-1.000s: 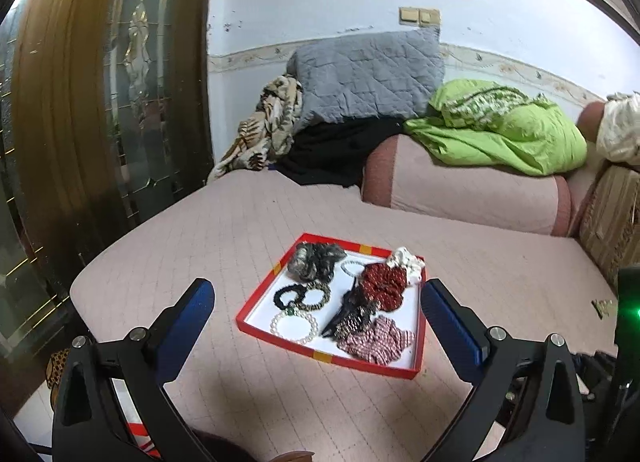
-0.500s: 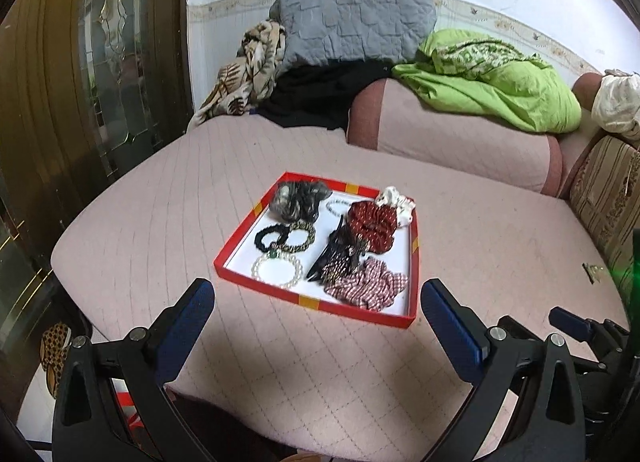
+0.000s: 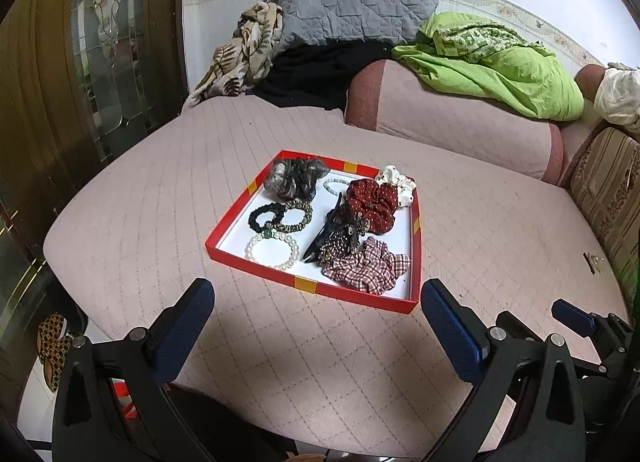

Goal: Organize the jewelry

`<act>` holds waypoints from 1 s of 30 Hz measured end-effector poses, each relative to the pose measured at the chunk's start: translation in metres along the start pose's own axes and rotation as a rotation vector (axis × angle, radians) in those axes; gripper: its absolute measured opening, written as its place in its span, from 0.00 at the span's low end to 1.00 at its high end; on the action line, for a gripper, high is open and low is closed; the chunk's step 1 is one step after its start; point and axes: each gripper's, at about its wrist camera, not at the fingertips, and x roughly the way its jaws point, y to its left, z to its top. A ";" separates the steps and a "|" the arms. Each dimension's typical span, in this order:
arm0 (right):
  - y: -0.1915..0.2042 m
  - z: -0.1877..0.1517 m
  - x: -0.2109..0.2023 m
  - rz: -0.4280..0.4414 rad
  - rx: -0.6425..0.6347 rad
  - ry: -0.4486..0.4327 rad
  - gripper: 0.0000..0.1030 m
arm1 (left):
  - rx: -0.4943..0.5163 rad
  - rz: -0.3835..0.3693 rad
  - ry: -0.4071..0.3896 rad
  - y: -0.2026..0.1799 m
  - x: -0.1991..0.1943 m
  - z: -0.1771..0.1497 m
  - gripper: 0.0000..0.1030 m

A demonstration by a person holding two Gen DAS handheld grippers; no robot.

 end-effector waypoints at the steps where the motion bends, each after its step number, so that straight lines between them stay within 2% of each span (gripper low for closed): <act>1: -0.001 0.000 0.001 0.001 0.000 0.002 0.75 | -0.001 -0.002 0.006 0.000 0.001 -0.001 1.00; 30: 0.010 -0.007 0.019 -0.020 -0.042 0.035 0.76 | 0.007 0.000 0.104 0.001 0.033 -0.008 1.00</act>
